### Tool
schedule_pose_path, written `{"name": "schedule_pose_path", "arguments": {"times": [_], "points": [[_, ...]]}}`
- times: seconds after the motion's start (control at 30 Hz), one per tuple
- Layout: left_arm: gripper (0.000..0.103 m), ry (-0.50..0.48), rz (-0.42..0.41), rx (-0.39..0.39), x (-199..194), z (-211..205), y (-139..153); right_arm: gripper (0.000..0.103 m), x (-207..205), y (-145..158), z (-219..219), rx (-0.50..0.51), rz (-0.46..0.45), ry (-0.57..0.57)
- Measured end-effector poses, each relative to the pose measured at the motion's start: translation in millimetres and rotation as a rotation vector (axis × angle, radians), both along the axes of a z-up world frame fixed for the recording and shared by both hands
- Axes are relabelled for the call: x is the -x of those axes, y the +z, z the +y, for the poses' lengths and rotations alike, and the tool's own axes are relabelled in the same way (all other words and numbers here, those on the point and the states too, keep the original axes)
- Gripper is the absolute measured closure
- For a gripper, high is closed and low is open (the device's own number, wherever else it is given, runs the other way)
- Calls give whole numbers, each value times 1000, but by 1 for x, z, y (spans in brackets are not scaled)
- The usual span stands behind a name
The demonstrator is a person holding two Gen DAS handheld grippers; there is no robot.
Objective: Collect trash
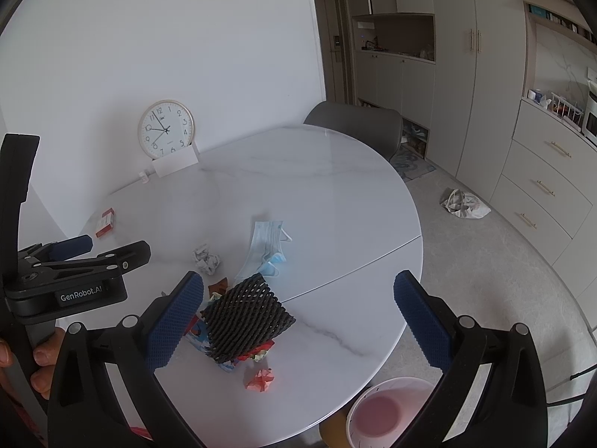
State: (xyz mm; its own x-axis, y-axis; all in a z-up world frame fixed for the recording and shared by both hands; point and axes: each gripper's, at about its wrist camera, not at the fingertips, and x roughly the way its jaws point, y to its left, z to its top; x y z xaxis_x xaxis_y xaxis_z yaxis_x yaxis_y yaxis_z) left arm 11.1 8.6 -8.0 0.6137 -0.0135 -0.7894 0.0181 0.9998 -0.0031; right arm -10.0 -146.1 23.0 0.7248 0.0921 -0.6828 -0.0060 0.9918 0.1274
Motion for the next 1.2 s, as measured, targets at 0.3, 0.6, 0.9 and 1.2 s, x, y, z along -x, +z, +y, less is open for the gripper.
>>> {"name": "schedule_pose_path", "arguments": {"times": [0.3,0.6,0.9,1.2], "points": [[8,-1,2,0,0,1,-1,2,0,-1,0,-1,2,-1],[8,-5,10,-8,-2,2,-4,2,-4,-7,-2,-1,11,3],[8,-121,57,-131,-49,-6,-40,2,-5,-39,-8,-15,81,-31],[8,-377,208,-196,-132,-63,-116,2,-2,-89,-26,-78,193,-144]]}}
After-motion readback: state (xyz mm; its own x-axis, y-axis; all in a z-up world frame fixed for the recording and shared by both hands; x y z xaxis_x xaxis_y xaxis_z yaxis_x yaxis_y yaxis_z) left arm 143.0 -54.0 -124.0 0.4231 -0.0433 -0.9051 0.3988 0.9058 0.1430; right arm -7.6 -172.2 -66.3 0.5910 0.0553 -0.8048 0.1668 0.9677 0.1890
